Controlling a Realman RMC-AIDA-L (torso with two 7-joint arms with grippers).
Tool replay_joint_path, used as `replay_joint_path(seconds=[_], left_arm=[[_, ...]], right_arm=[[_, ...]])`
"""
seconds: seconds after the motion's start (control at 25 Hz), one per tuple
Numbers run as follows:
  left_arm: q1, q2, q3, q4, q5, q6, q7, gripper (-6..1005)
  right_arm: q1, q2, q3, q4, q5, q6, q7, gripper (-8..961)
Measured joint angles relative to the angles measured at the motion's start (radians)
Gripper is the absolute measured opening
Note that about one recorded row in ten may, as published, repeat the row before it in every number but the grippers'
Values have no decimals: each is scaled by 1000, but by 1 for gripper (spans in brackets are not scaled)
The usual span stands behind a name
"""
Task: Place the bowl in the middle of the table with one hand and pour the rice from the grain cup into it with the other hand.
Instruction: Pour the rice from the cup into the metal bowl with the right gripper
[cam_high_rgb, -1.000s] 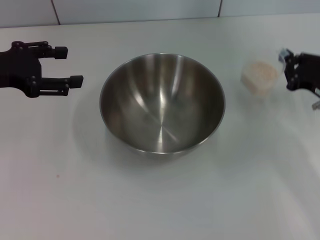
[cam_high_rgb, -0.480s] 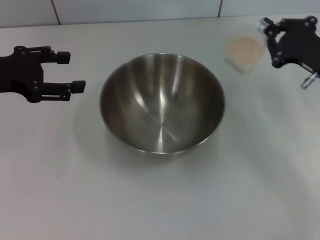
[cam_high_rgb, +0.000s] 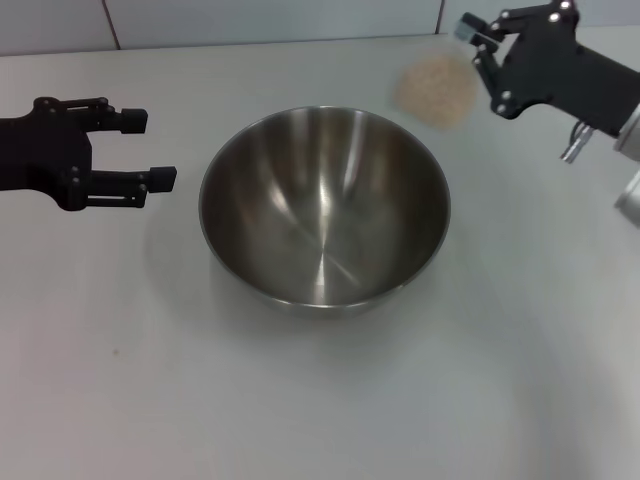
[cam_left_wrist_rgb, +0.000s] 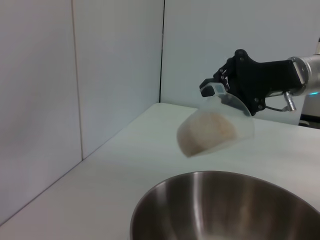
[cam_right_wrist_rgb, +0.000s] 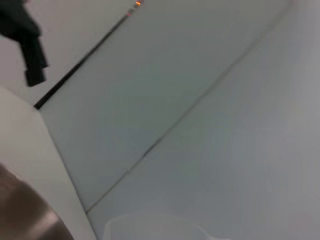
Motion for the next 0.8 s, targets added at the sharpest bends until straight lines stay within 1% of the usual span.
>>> replay_joint_path(seconds=[0.04, 0.08, 0.12, 0.16, 0.2, 0.28, 0.32, 0.36, 0.44, 0.48, 0.52, 0.64, 0.8], left_arm=[[0, 0, 0, 0, 0, 0, 0, 809], [4, -3, 0, 0, 0, 0, 1, 809], [4, -3, 0, 0, 0, 0, 1, 809], [9, -8, -1, 1, 0, 0, 5, 809], [9, -8, -1, 1, 0, 0, 5, 809], [14, -12, -1, 3, 0, 0, 8, 809], [15, -13, -1, 3, 0, 0, 8, 809], [17, -13, -1, 5, 0, 0, 8, 809], [23, -14, -2, 15, 0, 0, 8, 809], [23, -14, -2, 15, 0, 0, 8, 809], [26, -14, -2, 21, 0, 0, 7, 809], [27, -14, -2, 24, 0, 0, 7, 808], [32, -14, -2, 34, 0, 0, 5, 808]], right_arm=[[0, 0, 0, 0, 0, 0, 0, 18], [2, 0, -31, -19, 1, 28, -18, 18], [2, 0, -31, -19, 1, 28, -18, 19], [4, 0, -65, -36, 1, 62, -42, 20], [4, 0, -65, -36, 1, 62, -42, 20], [6, 1, -122, -59, 2, 115, -86, 22], [6, 1, -122, -59, 2, 115, -86, 22], [6, 2, -163, -81, 2, 156, -105, 23], [1, 2, -214, -112, 1, 203, -139, 24], [1, 2, -214, -112, 1, 203, -139, 25], [-8, 3, -235, -129, 2, 222, -191, 26], [-12, 4, -243, -138, 2, 228, -214, 28], [-38, 5, -291, -208, 1, 265, -268, 30]])
